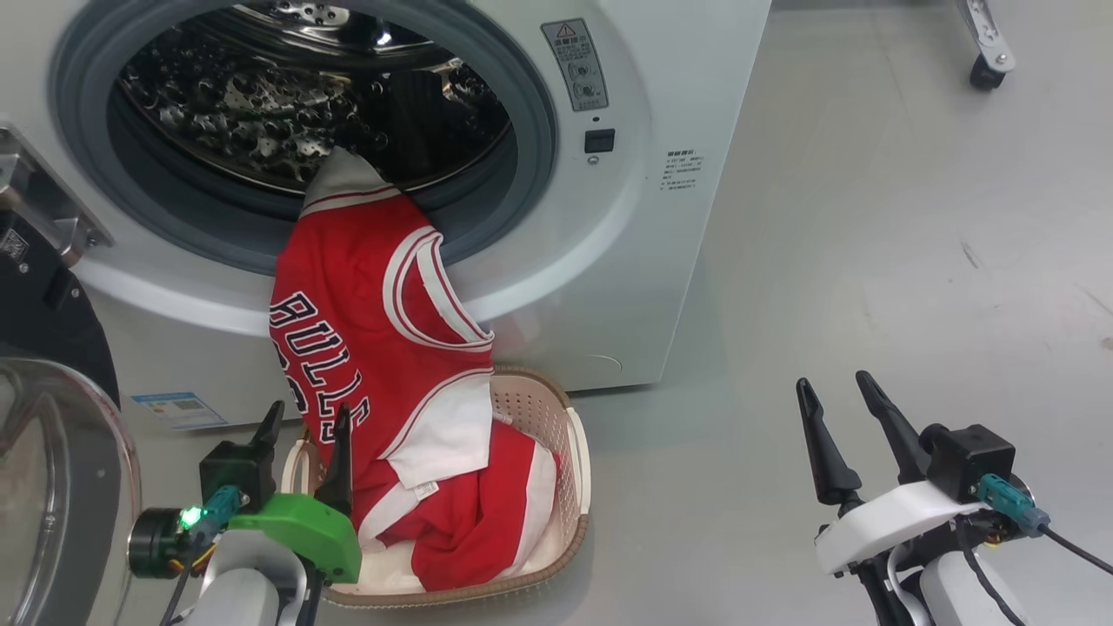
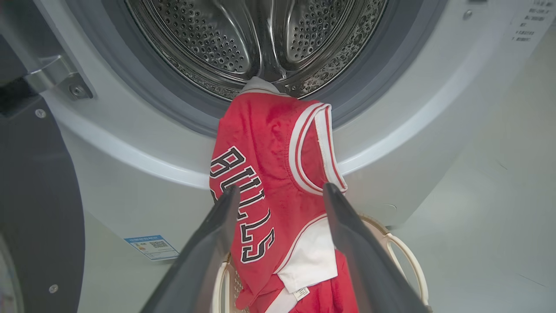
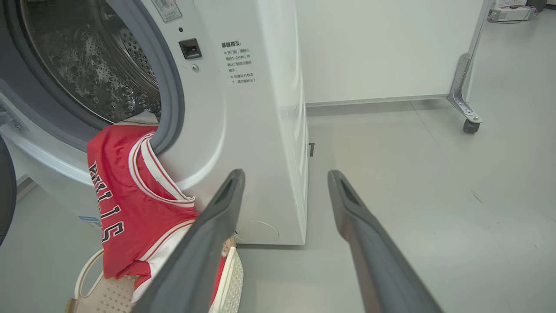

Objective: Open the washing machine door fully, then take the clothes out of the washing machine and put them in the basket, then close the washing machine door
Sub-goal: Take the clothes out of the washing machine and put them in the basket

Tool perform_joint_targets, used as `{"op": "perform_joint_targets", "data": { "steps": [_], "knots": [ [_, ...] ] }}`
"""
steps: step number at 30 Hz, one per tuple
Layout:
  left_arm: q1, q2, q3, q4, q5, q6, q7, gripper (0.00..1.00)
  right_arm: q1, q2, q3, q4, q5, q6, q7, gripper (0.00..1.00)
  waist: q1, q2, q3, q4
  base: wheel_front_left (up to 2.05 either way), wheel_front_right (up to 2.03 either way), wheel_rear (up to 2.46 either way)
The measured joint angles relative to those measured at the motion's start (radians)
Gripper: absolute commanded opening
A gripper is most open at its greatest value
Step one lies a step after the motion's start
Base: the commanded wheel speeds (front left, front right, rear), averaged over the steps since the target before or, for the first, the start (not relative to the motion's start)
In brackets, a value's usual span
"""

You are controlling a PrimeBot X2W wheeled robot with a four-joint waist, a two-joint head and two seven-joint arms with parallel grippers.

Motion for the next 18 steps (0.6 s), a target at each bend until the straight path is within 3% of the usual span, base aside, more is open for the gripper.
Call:
{"op": "perform_joint_targets", "data": {
  "steps": [18],
  "knots": [
    [0.135, 0.012, -0.001, -0.153, 0.011, 0.029, 0.000, 1.00, 0.035, -0.003, 0.002, -0.028, 0.000, -0.012, 0.007, 1.00, 0.0000, 0.0000, -0.052, -0.002, 0.00, 0.00, 0.00]
  ]
}}
